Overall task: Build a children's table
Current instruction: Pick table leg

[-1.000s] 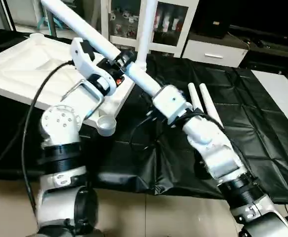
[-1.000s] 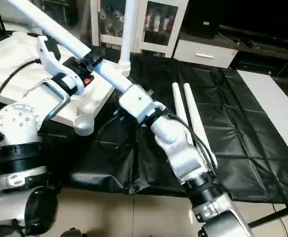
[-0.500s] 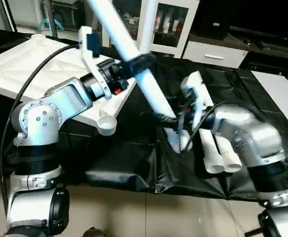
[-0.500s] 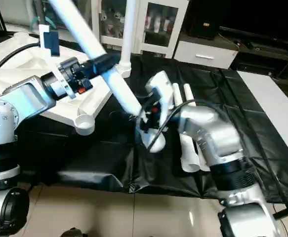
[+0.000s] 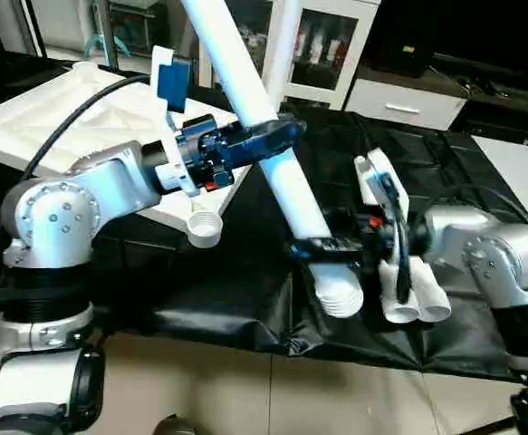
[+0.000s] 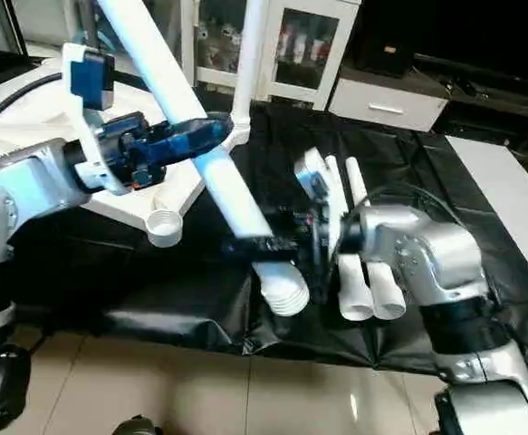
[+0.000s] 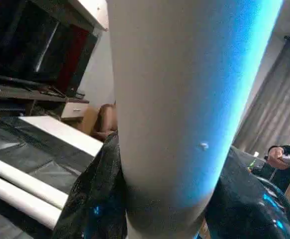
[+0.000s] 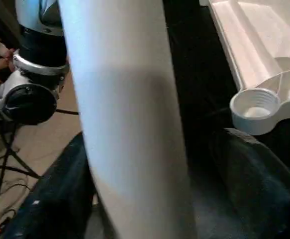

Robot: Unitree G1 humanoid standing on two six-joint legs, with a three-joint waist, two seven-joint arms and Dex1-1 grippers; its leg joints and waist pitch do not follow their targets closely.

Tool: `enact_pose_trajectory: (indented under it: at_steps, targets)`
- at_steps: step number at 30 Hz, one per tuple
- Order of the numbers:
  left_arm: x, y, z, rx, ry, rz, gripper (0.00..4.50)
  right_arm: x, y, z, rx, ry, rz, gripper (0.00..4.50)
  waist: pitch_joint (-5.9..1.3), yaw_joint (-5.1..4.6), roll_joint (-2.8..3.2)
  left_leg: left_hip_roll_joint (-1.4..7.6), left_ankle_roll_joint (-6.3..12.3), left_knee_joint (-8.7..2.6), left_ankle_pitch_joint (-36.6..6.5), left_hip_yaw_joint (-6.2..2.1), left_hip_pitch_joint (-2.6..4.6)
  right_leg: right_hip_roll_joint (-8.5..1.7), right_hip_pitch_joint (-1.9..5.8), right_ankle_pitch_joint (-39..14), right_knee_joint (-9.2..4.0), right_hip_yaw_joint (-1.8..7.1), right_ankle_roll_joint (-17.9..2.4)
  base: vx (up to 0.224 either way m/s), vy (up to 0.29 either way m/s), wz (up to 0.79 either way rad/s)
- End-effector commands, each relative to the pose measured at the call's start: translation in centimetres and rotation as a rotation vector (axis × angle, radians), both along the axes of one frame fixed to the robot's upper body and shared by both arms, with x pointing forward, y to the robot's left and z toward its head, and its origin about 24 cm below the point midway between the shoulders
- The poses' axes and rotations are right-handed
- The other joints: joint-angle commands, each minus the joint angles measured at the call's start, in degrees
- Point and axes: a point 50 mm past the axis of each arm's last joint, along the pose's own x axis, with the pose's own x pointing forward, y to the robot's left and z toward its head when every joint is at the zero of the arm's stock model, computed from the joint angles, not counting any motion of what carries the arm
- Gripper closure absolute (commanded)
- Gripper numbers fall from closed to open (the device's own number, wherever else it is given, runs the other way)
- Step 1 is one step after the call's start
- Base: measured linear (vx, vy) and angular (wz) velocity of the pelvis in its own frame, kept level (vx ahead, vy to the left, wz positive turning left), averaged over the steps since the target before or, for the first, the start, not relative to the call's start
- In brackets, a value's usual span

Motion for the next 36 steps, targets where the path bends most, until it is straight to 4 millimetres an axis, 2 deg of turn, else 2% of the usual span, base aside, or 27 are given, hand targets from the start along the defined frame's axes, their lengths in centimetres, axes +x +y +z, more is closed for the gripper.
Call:
enact_pose_trajectory:
  at_steps: [1, 6, 12, 20, 23, 25, 27, 29, 31, 33, 36]
  targets:
    - [-0.6, -0.6, 0.4, -0.001, -0.030, -0.063, 2.78, -0.1, -0.8, 0.2, -0.015, 0.013, -0.012, 1.31, -4.31, 0.13, 1.46, 0.70, -4.13, -4.14, -17.2, 0.14, 0.84, -2.52, 2.91, -18.2, -3.79, 1.80, -8.7, 0.000, 0.000, 0.00]
    - [-0.6, -0.6, 0.4, 0.001, -0.035, -0.081, 2.78, -0.4, -1.0, 0.1, -0.012, 0.039, 0.012, 1.73, -4.28, 0.15, 1.38, 0.72, -4.23, -4.16, -17.6, 0.07, 0.79, -2.54, 2.89, -19.2, -3.85, 1.74, -8.4, 0.000, 0.000, 0.00]
    - [-0.7, -0.7, 0.3, 0.003, -0.038, -0.093, 2.78, -0.8, -0.9, -0.1, -0.015, 0.056, 0.030, 2.33, -4.37, 0.21, 1.43, 0.72, -4.34, -4.12, -16.5, 0.12, 0.74, -2.48, 2.97, -17.1, -3.60, 1.77, -9.0, 0.000, 0.000, 0.00]
    - [-0.6, -0.7, 0.1, 0.016, -0.043, -0.075, 2.78, 0.0, -0.5, -0.1, -0.025, 0.007, -0.035, 2.50, -4.33, 0.13, 1.33, 0.69, -4.54, -4.12, -17.3, 0.09, 0.70, -2.60, 2.93, -18.8, -3.76, 1.71, -8.6, 0.000, 0.000, 0.00]
    - [-0.4, -0.6, -0.1, 0.027, -0.048, -0.031, 2.78, 0.4, -0.4, 0.0, -0.026, -0.032, -0.072, 2.51, -4.37, 0.11, 1.43, 0.72, -4.61, -4.10, -17.1, 0.08, 0.73, -2.61, 2.87, -18.9, -3.74, 1.72, -8.4, 0.000, 0.000, 0.00]
    - [0.1, -0.5, -0.6, 0.061, -0.045, 0.041, 2.78, 1.0, -0.3, 0.0, -0.026, -0.067, -0.130, 2.51, -4.31, 0.06, 1.27, 0.72, -4.53, -4.15, -17.1, 0.10, 0.68, -2.60, 2.84, -19.1, -3.82, 1.72, -8.3, 0.000, 0.000, 0.00]
    - [0.5, -0.4, -0.7, 0.062, -0.023, 0.084, 2.08, 1.5, -0.2, 0.0, -0.030, -0.092, -0.169, 2.52, -4.38, 0.01, 1.30, 0.74, -4.78, -4.10, -17.2, 0.09, 0.73, -2.60, 2.78, -19.0, -3.71, 1.71, -8.2, 0.000, 0.000, 0.00]
    - [2.0, -0.3, -1.2, 0.042, 0.069, 0.244, 2.04, 2.6, 0.3, 0.0, -0.047, -0.157, -0.290, 2.52, -4.25, -0.29, 1.23, 0.61, -5.12, -4.08, -17.3, 0.10, 0.58, -2.46, 2.63, -19.0, -3.74, 1.72, -8.1, 0.000, 0.000, 0.00]
    - [2.3, -0.3, -1.4, 0.050, 0.085, 0.294, 1.85, 2.9, 0.5, 0.0, -0.060, -0.186, -0.331, 2.54, -4.48, -0.08, 1.29, 0.63, -5.30, -3.95, -17.5, 0.08, 0.89, -2.68, 2.62, -20.4, -3.87, 1.66, -7.5, 0.000, 0.000, 0.00]
    - [2.6, -0.5, -1.9, 0.083, 0.093, 0.350, 1.58, 3.3, 1.0, 0.1, -0.061, -0.223, -0.373, 2.59, -4.53, -0.11, 1.24, 0.65, -5.29, -4.17, -16.5, -0.02, 0.62, -2.55, 2.81, -19.2, -3.77, 1.64, -6.9, 0.000, 0.000, 0.00]
    - [3.2, -1.2, -2.4, 0.086, 0.125, 0.445, 1.41, 3.7, 2.0, 0.2, -0.058, -0.274, -0.441, 2.62, -4.58, -0.28, 1.16, 0.68, -5.32, -4.13, -15.7, 0.03, 0.53, -2.53, 2.84, -17.1, -3.64, 1.68, -7.1, 0.000, 0.000, 0.00]
